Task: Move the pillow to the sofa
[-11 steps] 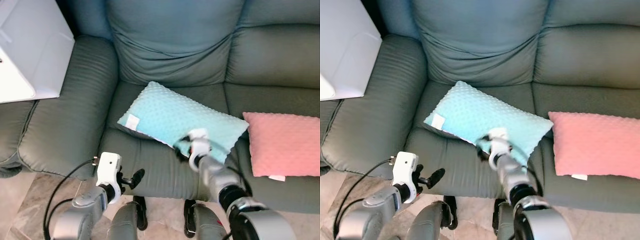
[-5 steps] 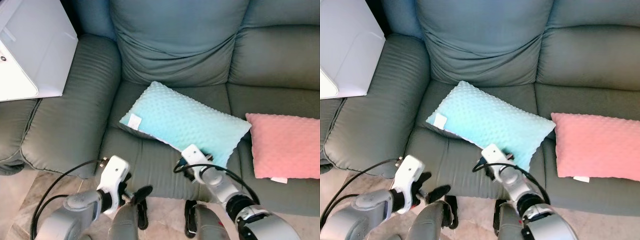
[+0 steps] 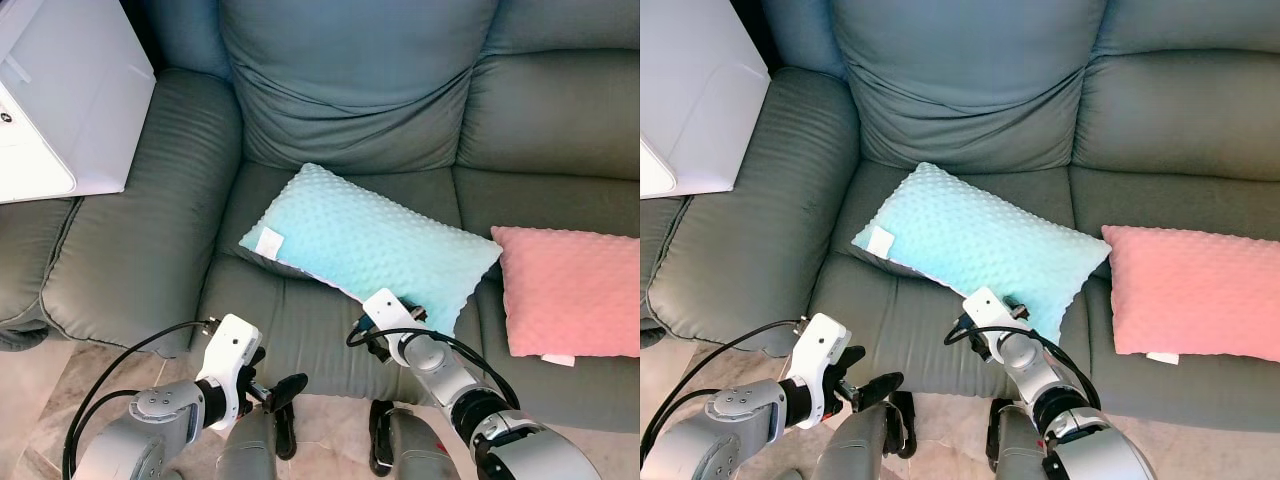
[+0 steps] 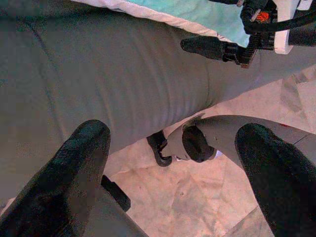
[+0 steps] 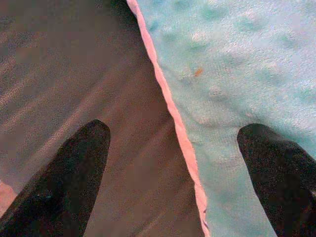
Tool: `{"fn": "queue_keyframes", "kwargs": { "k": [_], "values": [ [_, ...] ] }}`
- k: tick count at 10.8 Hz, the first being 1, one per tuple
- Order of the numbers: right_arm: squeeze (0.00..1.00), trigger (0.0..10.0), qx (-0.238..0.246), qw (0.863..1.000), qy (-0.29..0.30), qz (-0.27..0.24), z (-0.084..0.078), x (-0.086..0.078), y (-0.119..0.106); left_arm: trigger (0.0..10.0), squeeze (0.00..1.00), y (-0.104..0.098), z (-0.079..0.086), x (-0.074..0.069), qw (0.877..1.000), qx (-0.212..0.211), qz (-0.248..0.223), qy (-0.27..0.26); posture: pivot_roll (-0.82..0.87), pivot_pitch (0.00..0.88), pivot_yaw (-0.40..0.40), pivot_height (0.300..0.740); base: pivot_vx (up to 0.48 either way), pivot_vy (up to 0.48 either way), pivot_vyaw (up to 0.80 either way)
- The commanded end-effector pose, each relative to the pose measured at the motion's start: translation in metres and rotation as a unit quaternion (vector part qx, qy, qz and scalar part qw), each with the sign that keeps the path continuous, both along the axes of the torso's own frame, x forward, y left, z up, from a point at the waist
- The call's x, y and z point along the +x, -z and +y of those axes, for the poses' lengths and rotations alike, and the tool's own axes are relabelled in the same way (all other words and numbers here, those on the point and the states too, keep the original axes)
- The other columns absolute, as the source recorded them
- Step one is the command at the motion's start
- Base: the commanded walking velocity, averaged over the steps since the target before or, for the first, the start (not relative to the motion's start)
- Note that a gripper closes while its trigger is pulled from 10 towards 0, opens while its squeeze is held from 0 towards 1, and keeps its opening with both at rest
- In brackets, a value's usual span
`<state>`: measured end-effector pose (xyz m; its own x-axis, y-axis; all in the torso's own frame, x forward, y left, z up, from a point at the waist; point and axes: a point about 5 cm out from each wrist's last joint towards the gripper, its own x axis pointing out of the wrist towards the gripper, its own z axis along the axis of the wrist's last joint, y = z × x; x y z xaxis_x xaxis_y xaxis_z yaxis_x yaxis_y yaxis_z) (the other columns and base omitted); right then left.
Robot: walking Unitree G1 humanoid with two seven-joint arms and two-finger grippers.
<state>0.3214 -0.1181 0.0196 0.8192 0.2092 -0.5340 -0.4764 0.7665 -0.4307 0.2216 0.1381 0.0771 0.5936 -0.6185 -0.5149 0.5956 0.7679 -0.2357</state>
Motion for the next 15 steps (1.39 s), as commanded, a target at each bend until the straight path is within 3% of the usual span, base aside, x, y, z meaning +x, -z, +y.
{"fn": "queue_keyframes", "kwargs": {
  "k": [1,5,6,7,9,12,15],
  "values": [
    [0.00,10.0,-0.001,1.000,-0.005,0.017,0.002,-0.008,0.009,10.0,0.00,0.004,0.001,-0.006,1.000,-0.001,0.015,0.004,0.04,0.359,0.090,0.740,0.000,0.000,0.00],
    [0.00,10.0,-0.001,1.000,-0.005,0.017,0.002,-0.008,0.009,10.0,0.00,0.004,0.001,-0.006,1.000,-0.001,0.015,0.004,0.04,0.359,0.090,0.740,0.000,0.000,0.00],
    [0.00,10.0,-0.162,0.977,-0.058,-0.129,-0.008,0.003,-0.008,10.0,0.00,0.001,0.005,-0.011,1.000,0.011,0.017,0.013,0.05,0.349,0.088,0.740,0.000,0.000,0.00],
    [0.00,10.0,-0.158,0.975,-0.050,-0.145,-0.010,0.005,-0.012,10.0,0.00,0.001,0.004,-0.011,1.000,0.010,0.016,0.014,0.05,0.348,0.088,0.740,0.000,0.000,0.00],
    [0.00,10.0,-0.147,0.977,-0.034,-0.152,-0.016,0.006,-0.014,10.0,0.00,0.001,0.004,-0.012,1.000,0.011,0.017,0.015,0.05,0.343,0.084,0.740,0.000,0.000,0.00],
    [0.00,10.0,-0.141,0.985,-0.014,-0.094,-0.022,-0.006,0.004,10.0,0.00,0.001,0.003,-0.011,1.000,0.010,0.016,0.016,0.05,0.344,0.086,0.740,0.000,0.000,0.00],
    [0.00,10.0,-0.181,0.982,-0.007,-0.047,-0.042,-0.022,0.023,10.0,0.00,0.001,0.006,-0.014,1.000,0.014,0.018,0.012,0.06,0.353,0.094,0.740,0.000,0.000,0.00]
  ]
}}
